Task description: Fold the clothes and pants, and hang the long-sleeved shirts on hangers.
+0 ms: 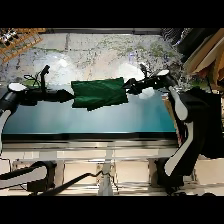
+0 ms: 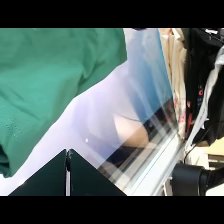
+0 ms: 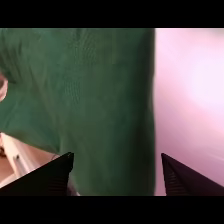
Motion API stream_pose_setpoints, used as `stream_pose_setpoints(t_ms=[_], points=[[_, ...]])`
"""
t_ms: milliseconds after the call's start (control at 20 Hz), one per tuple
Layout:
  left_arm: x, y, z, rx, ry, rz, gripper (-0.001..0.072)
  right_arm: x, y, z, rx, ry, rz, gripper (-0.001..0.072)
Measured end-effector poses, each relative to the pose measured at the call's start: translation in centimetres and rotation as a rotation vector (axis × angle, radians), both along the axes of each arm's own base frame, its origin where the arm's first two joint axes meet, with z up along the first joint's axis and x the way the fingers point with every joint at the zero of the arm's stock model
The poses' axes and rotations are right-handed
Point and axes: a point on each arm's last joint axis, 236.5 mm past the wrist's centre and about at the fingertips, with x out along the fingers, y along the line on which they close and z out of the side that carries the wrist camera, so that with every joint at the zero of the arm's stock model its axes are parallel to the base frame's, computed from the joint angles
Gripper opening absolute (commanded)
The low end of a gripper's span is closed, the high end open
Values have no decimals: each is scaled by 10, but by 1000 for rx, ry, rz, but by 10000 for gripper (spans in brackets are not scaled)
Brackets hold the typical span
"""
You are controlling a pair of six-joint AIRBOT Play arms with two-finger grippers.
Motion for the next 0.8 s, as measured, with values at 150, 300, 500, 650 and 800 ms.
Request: stream_pose_setpoints(t_ms=[150, 300, 500, 650, 800], points=[[-1, -5, 1, -5, 0, -9, 4, 7, 31, 7, 32, -54, 86, 14], [-7, -8, 2, -14, 10, -31, 4, 23, 43, 40, 18, -117, 105, 13], [-17, -13, 5, -43, 64, -50, 4, 44, 16, 140, -46, -217, 14, 13], [-28, -17, 10, -67, 108, -73, 4, 46, -42, 236, -84, -300, -167, 13], [-40, -21, 19, -87, 129, -106, 4, 28, -119, 327, -113, -389, -396, 13]])
